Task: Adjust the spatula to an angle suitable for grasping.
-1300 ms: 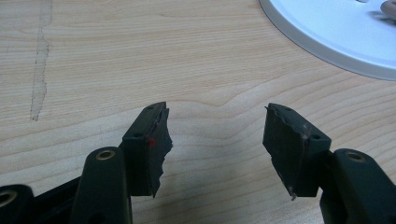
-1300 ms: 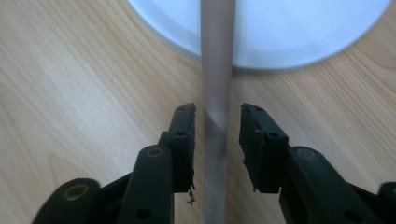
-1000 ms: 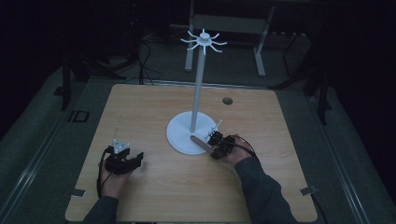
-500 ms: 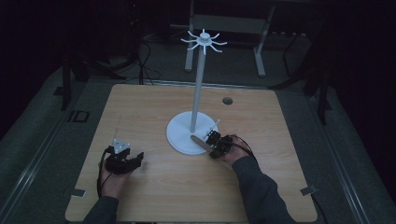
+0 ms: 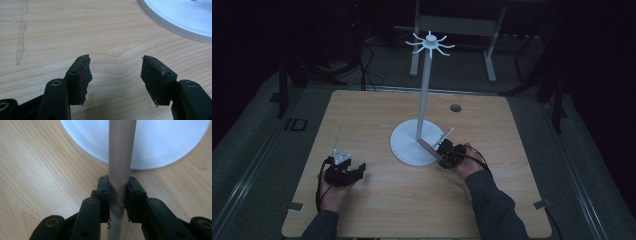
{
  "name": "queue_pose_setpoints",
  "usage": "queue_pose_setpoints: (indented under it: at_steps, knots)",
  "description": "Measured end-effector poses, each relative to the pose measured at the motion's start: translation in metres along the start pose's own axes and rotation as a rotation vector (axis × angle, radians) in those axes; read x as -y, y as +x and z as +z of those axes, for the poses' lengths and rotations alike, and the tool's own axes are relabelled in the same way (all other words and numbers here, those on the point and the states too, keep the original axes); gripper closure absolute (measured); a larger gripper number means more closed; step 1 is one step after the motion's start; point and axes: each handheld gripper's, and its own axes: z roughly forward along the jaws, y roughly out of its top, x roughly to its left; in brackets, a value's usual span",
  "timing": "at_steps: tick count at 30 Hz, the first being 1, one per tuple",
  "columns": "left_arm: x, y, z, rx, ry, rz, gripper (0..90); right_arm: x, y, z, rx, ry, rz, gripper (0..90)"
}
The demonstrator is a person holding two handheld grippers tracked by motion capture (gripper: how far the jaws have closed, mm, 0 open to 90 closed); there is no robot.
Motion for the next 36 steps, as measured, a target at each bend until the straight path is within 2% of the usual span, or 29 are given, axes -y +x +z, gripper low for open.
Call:
queue_pose_setpoints:
  at_steps: [4, 10, 19, 22, 31, 36]
  knots:
    - [0.000, 0.001, 0.000, 0.001, -0.001, -0.003, 40.9, 0.002, 0.001, -0.008, 0.010, -0.036, -0.004, 75.2]
    - [0.000, 0.000, 0.001, 0.002, 0.001, 0.003, 40.9, 0.008, -0.002, -0.019, 0.019, -0.099, 0.025, 75.2]
    - [0.000, 0.000, 0.001, 0.001, 0.001, 0.005, 40.9, 0.015, 0.000, -0.035, 0.040, -0.145, 0.018, 75.2]
    - [0.000, 0.000, 0.001, 0.000, 0.000, 0.003, 40.9, 0.020, -0.003, -0.043, 0.044, -0.182, 0.038, 75.3]
    - [0.000, 0.000, 0.001, 0.001, -0.001, -0.001, 40.9, 0.026, -0.004, -0.053, 0.052, -0.222, 0.048, 75.2]
    - [0.000, 0.000, 0.001, 0.001, -0.002, 0.000, 40.9, 0.034, -0.006, -0.063, 0.079, -0.274, 0.078, 75.3]
